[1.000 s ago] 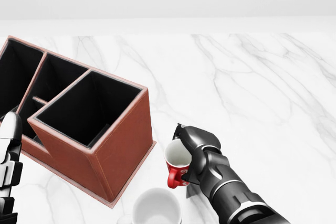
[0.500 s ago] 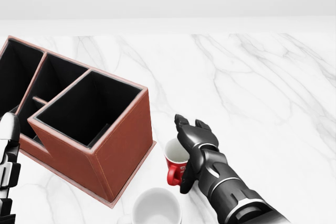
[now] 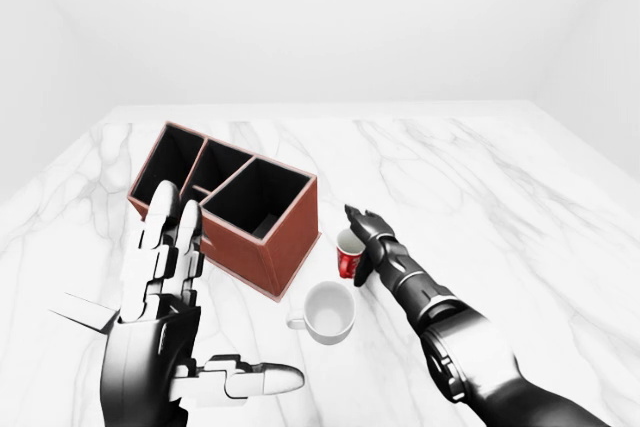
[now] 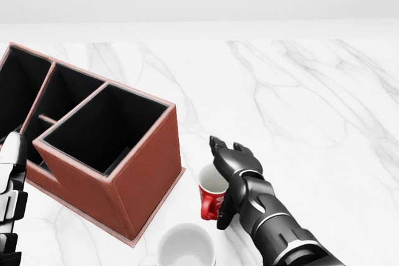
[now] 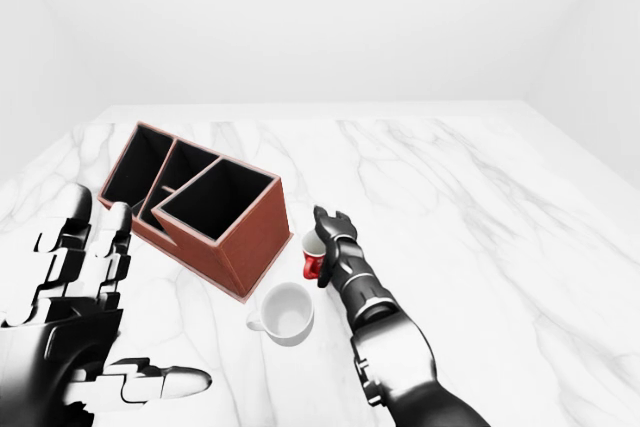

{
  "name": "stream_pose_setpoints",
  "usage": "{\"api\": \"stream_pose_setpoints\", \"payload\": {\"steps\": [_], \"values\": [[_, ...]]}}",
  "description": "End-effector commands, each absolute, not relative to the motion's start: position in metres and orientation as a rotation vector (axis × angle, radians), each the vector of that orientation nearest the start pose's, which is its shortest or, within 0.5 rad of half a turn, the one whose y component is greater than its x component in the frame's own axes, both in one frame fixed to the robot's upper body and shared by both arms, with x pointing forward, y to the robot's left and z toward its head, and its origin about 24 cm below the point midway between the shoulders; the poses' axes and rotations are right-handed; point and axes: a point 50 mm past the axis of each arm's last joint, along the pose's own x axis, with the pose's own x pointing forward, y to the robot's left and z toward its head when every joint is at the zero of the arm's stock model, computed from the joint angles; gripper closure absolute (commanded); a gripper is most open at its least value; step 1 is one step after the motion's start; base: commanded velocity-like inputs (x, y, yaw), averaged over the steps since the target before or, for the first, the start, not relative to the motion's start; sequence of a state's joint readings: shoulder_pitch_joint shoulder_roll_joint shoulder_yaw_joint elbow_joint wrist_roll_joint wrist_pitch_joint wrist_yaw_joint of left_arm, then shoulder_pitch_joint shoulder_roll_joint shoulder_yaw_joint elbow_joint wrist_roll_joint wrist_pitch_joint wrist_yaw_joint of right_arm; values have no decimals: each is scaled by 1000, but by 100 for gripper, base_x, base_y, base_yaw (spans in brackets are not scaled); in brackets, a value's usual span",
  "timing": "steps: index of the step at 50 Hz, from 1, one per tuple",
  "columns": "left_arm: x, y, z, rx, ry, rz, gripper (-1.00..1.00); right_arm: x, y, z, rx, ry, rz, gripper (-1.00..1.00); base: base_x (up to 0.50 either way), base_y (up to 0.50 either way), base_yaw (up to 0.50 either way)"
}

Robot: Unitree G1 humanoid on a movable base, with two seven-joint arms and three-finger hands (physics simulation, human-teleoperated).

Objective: Pick up the red mug and place it to the right of the caddy.

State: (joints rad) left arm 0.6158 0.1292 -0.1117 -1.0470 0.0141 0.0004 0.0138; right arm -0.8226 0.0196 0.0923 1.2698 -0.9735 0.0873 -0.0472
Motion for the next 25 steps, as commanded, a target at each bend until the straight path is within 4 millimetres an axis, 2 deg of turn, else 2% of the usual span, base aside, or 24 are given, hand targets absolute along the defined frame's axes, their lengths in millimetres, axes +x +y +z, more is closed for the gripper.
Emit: {"api": "stream_pose_setpoints", "payload": {"steps": [1,6,11,15,19,25], "values": [[121,155,169,100,-435,-8,-100,360,-88,18,-1149,311,410,-100,0,0,0],[122,151,169,103,-431,-17,-100,362,-78,51,-1164,186,465,-100,0,0,0],[122,153,169,102,-429,-13,-100,361,-75,75,-1204,117,486,-100,0,0,0],[124,153,169,101,-424,-14,-100,353,-69,102,-1252,46,519,-100,0,0,0],[123,153,169,100,-426,-14,-100,349,-71,132,-1327,7,519,-100,0,0,0],[123,152,169,101,-427,-18,-100,349,-77,159,-1370,-23,477,-100,0,0,0]]}}
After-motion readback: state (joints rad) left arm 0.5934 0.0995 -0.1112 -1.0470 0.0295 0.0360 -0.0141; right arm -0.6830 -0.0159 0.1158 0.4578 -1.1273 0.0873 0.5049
